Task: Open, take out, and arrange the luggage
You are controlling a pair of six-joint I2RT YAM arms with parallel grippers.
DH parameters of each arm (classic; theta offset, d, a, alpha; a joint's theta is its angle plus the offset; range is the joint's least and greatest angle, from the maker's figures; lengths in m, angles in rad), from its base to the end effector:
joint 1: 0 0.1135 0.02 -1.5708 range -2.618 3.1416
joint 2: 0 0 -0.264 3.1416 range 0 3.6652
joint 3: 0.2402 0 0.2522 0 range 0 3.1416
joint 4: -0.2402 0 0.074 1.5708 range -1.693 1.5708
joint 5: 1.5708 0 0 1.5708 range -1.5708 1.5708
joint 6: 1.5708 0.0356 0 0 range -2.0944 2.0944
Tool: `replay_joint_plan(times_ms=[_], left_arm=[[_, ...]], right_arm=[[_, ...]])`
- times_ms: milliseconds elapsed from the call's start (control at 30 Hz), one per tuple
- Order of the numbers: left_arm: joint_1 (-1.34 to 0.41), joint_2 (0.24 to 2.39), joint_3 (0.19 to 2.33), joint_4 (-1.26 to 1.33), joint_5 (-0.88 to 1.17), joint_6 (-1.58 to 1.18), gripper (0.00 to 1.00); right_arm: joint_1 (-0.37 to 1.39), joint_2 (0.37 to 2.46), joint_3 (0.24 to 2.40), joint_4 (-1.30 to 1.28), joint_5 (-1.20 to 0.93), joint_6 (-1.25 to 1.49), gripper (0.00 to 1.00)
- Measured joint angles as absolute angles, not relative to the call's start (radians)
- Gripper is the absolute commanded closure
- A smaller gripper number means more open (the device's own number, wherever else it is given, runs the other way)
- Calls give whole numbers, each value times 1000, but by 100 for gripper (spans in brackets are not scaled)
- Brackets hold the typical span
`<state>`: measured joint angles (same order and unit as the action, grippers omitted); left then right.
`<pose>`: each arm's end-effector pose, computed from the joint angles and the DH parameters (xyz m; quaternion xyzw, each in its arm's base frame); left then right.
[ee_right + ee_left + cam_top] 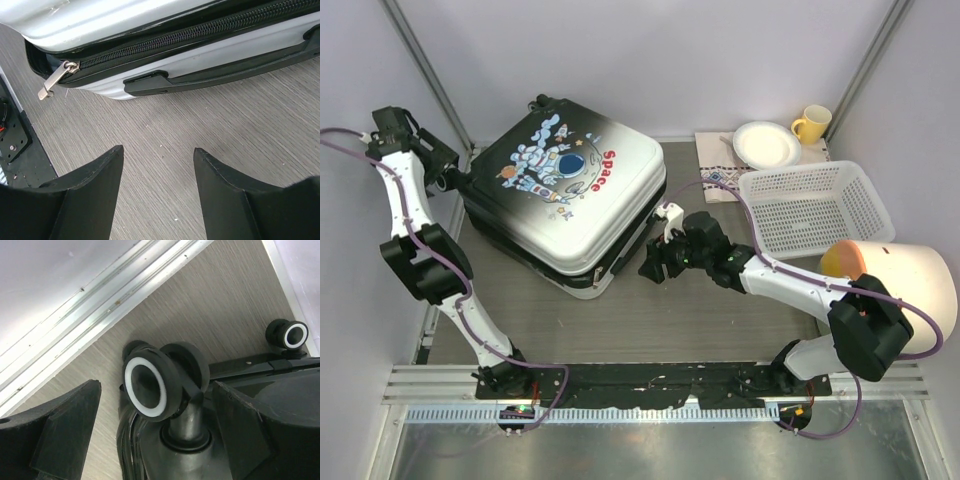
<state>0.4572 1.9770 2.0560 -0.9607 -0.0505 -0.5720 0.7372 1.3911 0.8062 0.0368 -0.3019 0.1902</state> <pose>0.3881 0.1929 0.3506 -0.4705 0.8149 0.0043 0.3385 0.2167 0.2111 0.2318 -0.3037 0.8102 0.3337 0.3741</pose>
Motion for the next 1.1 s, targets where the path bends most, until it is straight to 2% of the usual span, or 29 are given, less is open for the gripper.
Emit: replay_joint_plan(times_ms=[300,367,467,500,567,600,667,700,767,800,833,1100], left_arm=[[451,1991,1987,-847,46,-599,1],[446,1991,1975,-838,53,-600,7],[444,1991,1969,-825,63,-602,24],[444,1991,1967,-823,65,-602,40],[445,1991,1957,-819,76,-603,55],[446,1991,1953,-818,99,-609,59],[444,1980,1953,-826,135,-618,60],[442,1975,1953,-824,137,-620,65],[440,1974,1953,-828,140,-625,81],[440,1974,1953,-829,147,-630,94],[443,1974,1953,-833,158,-638,100],[487,1928,1888,-802,271,-742,100]], right_arm=[[737,1393,785,59,-327,202,36],[737,1396,785,65,-332,205,36],[736,1399,780,77,-336,211,36],[736,1399,776,81,-337,213,36],[736,1399,771,82,-339,213,36],[736,1399,769,81,-339,213,36],[736,1399,768,81,-340,213,36],[736,1399,768,81,-340,213,36],[736,1399,768,81,-341,213,36],[736,1399,768,80,-342,213,36],[736,1399,768,80,-342,213,36],[732,1357,750,74,-347,210,36]])
